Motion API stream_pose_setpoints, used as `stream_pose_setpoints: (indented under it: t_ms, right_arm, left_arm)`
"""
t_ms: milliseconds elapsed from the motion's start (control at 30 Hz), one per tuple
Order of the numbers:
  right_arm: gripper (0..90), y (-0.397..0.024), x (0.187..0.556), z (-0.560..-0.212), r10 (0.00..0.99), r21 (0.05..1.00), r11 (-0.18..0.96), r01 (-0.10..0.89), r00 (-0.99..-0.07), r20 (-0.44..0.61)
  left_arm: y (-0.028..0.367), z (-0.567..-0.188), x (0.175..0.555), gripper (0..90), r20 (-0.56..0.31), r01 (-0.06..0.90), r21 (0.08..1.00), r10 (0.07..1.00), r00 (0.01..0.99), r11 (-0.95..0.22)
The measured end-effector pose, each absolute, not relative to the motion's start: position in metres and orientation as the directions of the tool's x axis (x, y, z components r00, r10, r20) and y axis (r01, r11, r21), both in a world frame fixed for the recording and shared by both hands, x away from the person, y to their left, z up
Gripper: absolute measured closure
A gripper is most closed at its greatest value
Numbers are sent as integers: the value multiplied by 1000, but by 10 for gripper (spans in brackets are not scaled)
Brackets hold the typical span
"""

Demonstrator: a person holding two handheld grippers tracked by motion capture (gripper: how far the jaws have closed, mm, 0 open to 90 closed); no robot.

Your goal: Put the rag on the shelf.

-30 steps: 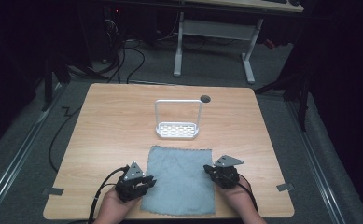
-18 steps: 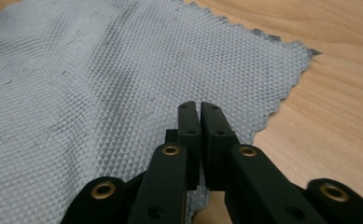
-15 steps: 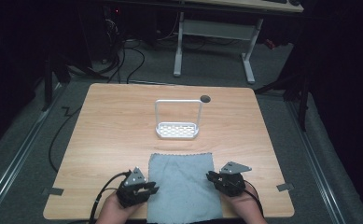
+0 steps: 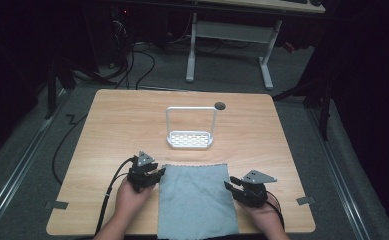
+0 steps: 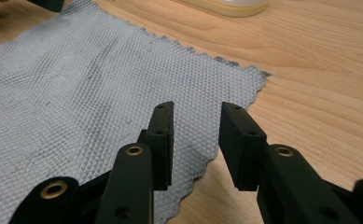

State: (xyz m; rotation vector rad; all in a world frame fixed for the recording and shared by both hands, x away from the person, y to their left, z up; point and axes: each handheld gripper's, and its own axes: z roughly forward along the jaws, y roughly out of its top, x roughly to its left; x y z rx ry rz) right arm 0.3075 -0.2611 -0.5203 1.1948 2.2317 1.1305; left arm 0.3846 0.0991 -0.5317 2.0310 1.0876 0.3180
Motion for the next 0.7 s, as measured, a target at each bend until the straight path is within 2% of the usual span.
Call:
stream_pose_setpoints:
  t_ms: [133, 367, 567, 700]
  right_arm:
    - [585, -262, 310, -520, 818, 796, 300, 526, -571, 69]
    - [529, -246, 335, -512, 840, 796, 282, 536, -539, 66]
    - [522, -237, 373, -516, 873, 744, 293, 600, -485, 47]
    - [508, -240, 378, -523, 889, 729, 291, 620, -457, 33]
  left_arm:
    - [92, -533, 384, 716, -97, 564, 755, 794, 600, -334]
    - [90, -535, 384, 872, -106, 557, 761, 783, 612, -333]
    - [91, -535, 383, 887, -109, 554, 760, 774, 624, -340]
    - [92, -535, 383, 887, -124, 561, 758, 771, 624, -333]
